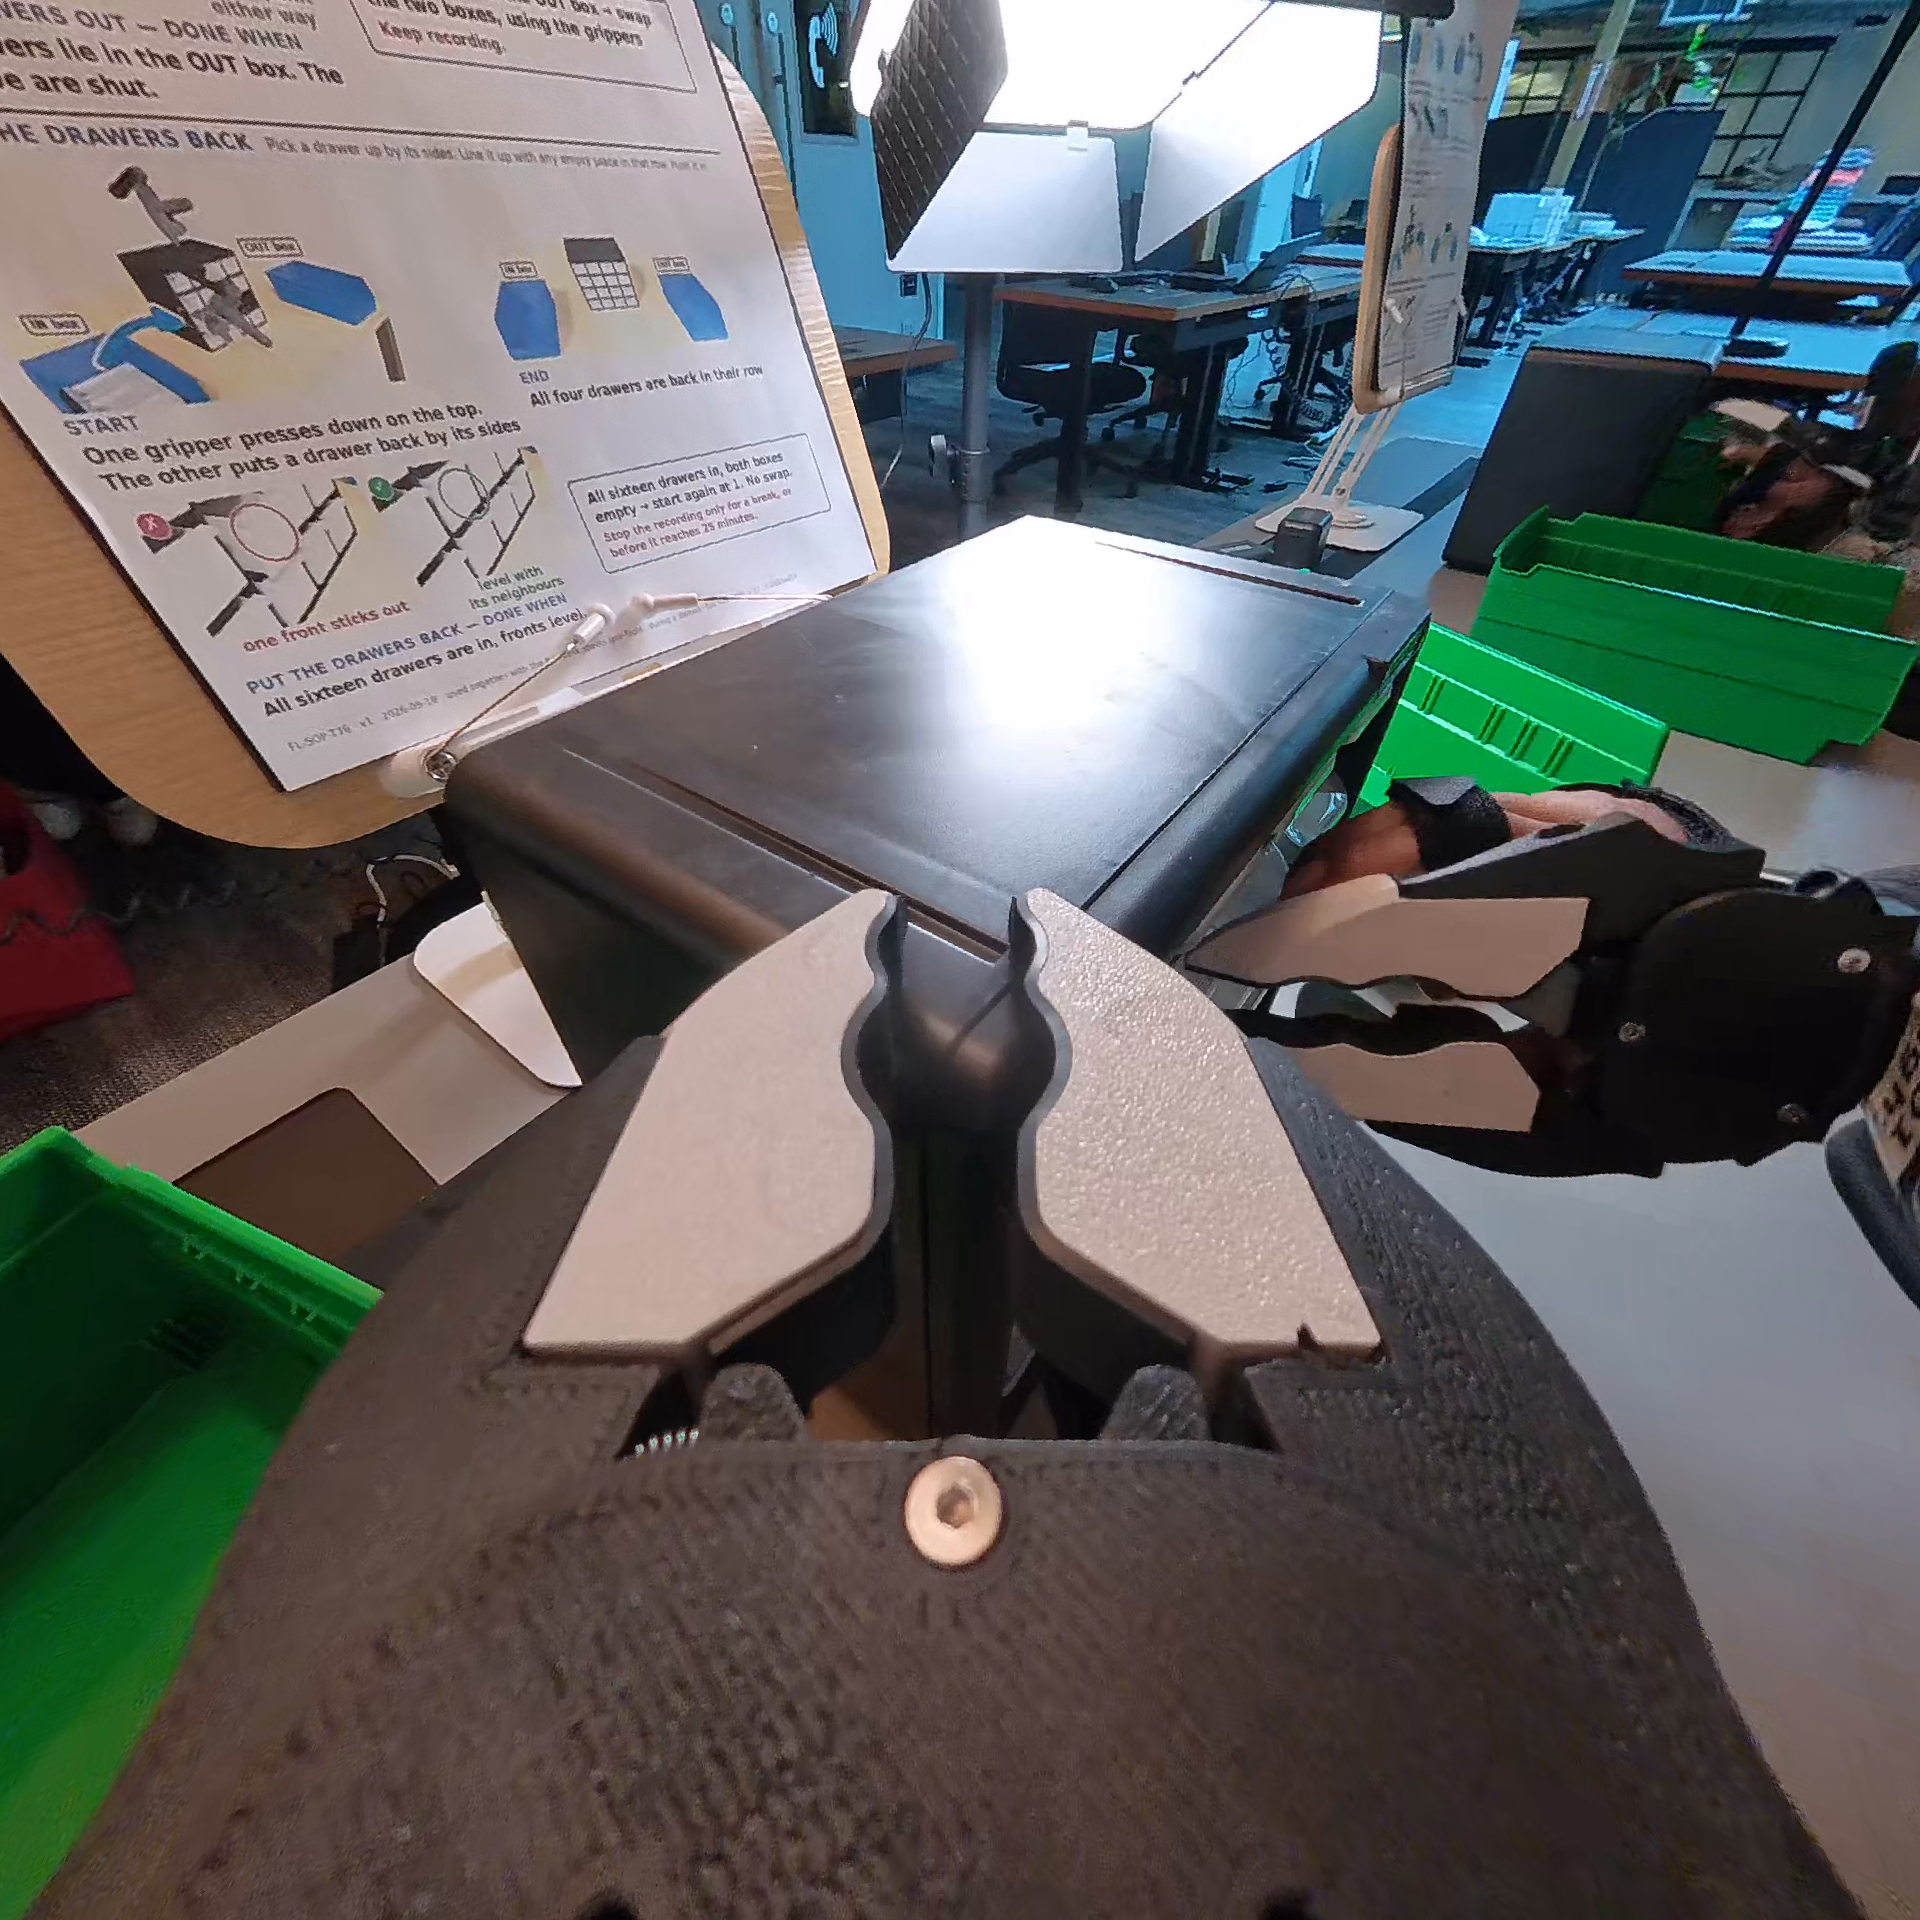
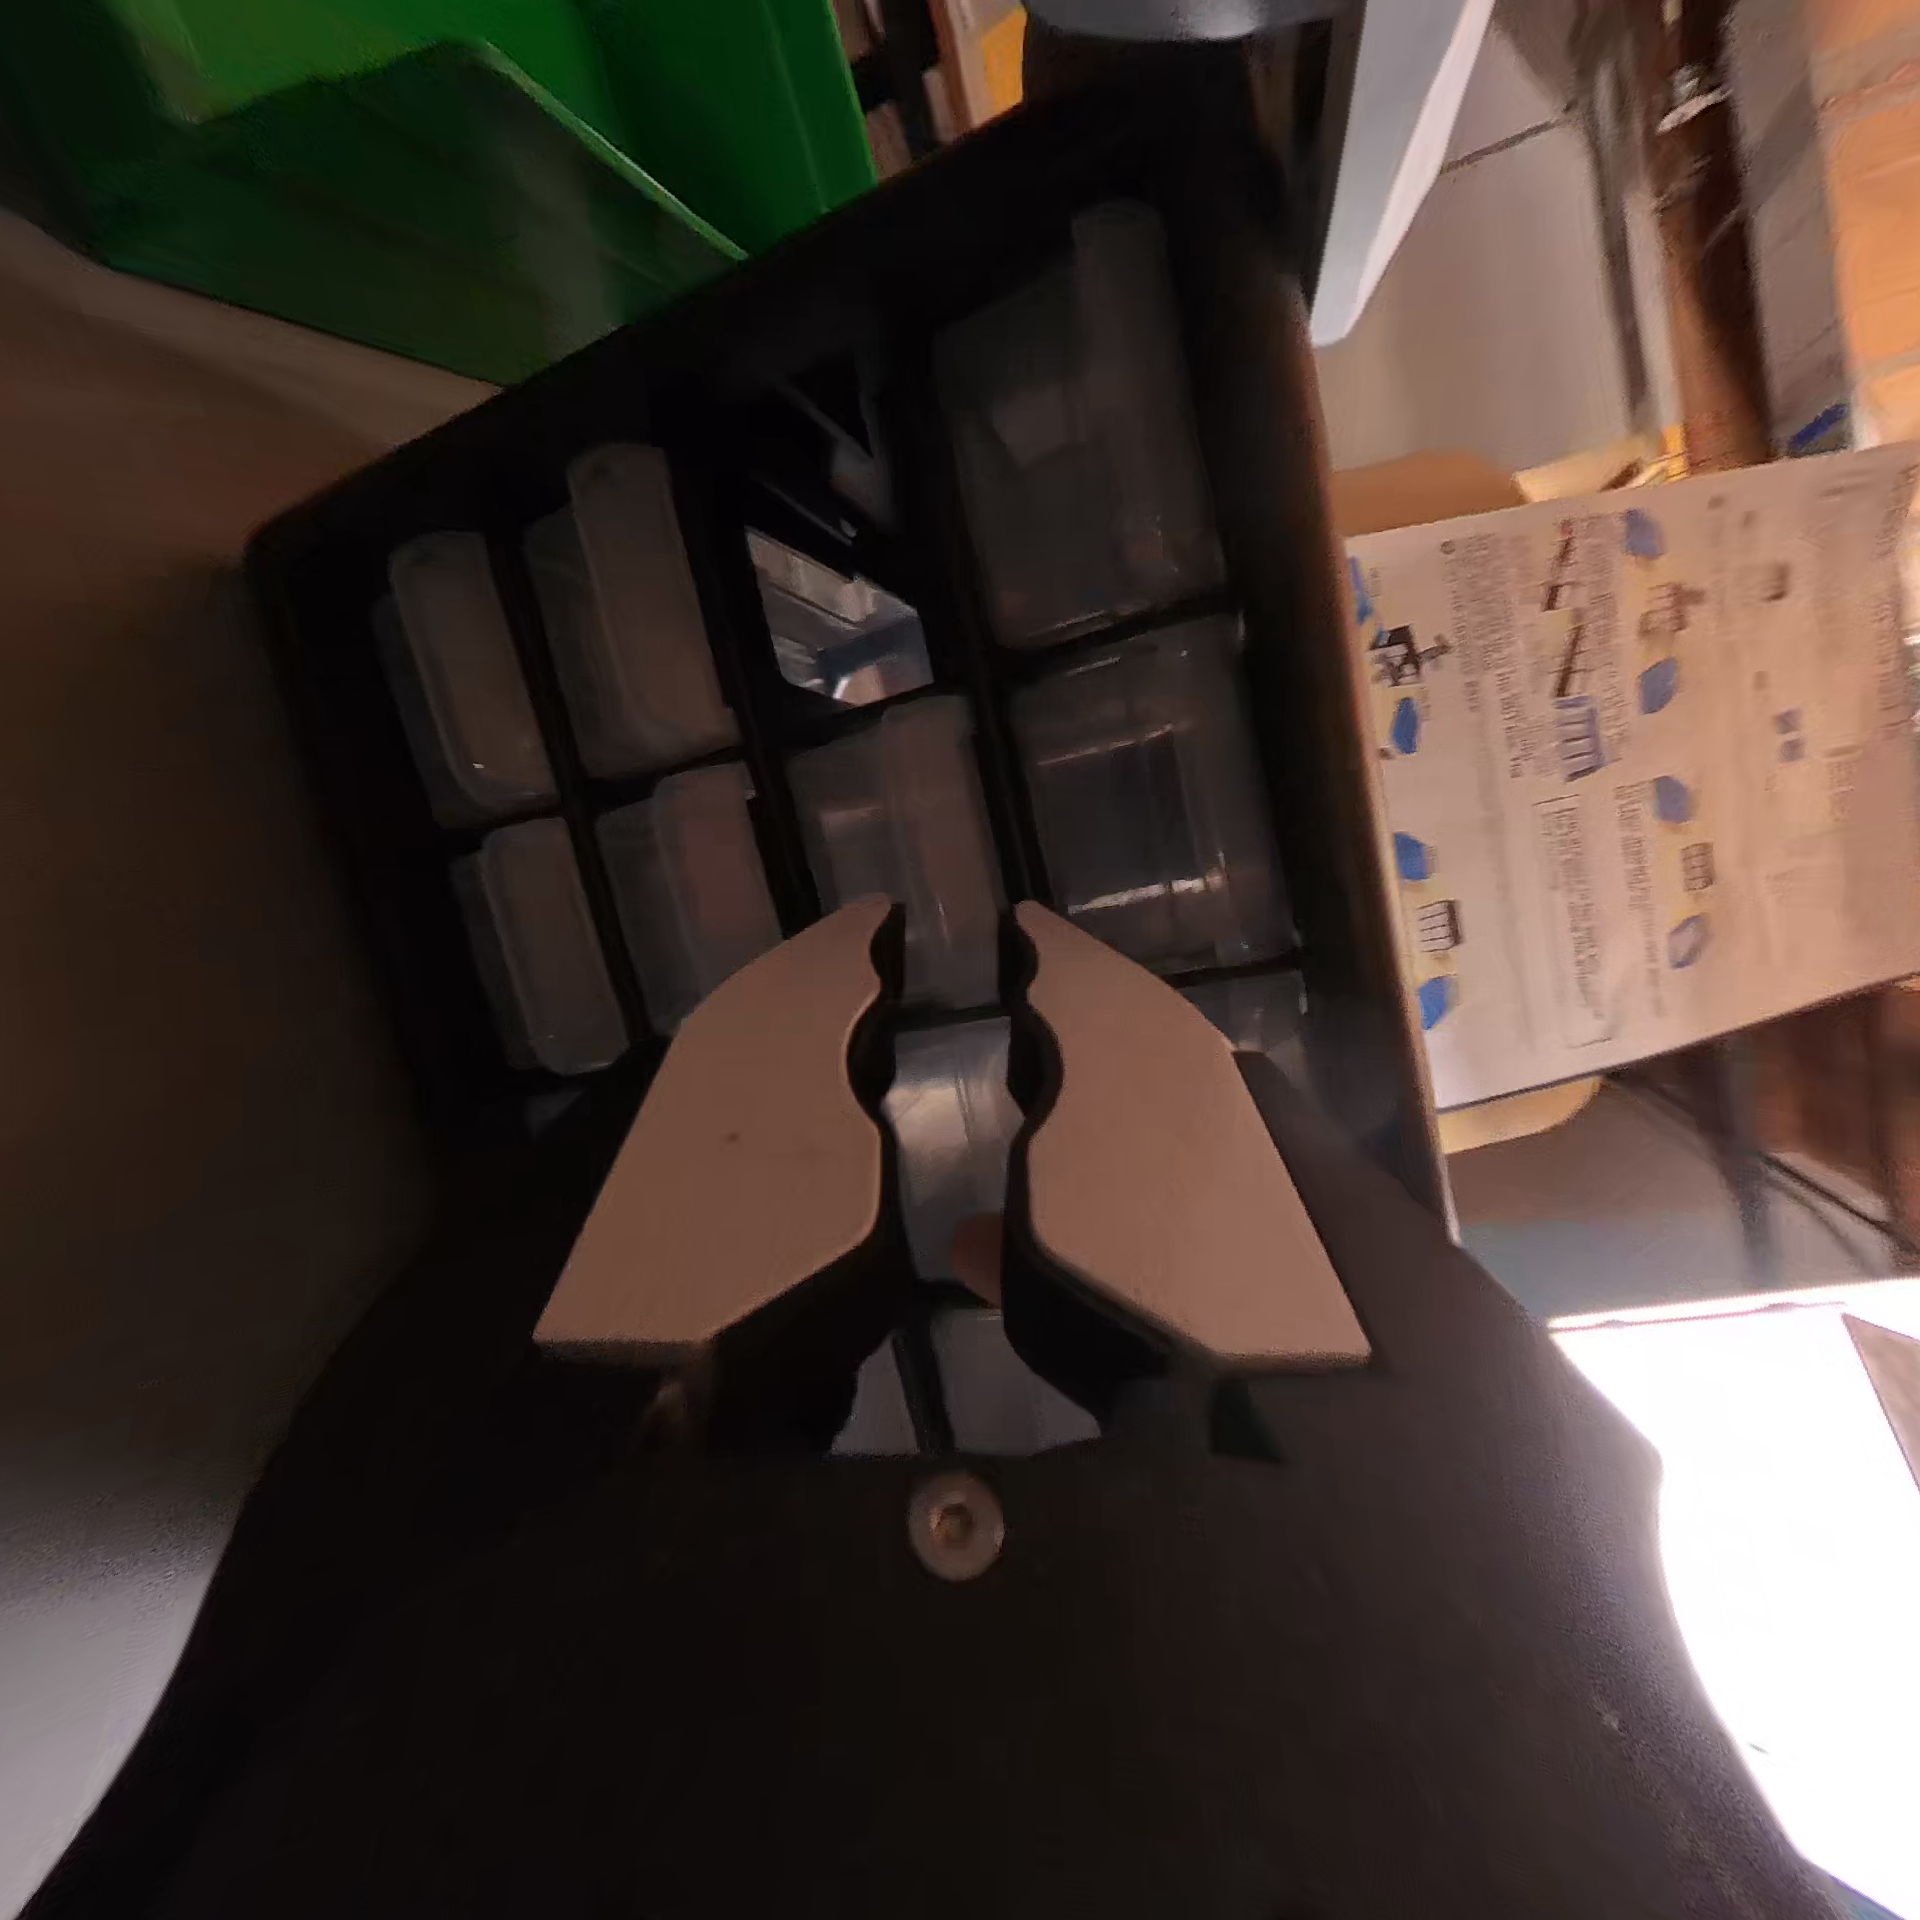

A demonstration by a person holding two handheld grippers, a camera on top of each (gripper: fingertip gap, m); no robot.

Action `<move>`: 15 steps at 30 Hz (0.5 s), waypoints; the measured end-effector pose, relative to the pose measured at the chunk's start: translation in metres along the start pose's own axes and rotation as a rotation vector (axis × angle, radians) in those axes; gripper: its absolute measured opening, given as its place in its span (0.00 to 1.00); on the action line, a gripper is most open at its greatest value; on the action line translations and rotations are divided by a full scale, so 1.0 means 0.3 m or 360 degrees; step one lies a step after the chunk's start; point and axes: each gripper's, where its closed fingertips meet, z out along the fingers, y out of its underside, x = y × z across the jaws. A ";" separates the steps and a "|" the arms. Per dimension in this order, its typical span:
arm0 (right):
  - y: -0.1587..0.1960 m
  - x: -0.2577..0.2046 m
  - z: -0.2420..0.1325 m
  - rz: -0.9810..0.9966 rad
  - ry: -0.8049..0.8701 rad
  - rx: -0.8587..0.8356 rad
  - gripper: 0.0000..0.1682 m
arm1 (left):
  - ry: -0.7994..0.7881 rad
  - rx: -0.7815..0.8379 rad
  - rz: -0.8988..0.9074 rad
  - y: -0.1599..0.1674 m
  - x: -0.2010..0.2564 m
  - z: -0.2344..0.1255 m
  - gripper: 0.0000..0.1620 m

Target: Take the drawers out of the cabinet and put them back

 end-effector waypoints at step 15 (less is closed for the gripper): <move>-0.040 -0.030 -0.117 -0.0224 0.0094 0.0072 0.07 | 0.0014 0.0008 0.0001 0.000 0.001 0.001 0.12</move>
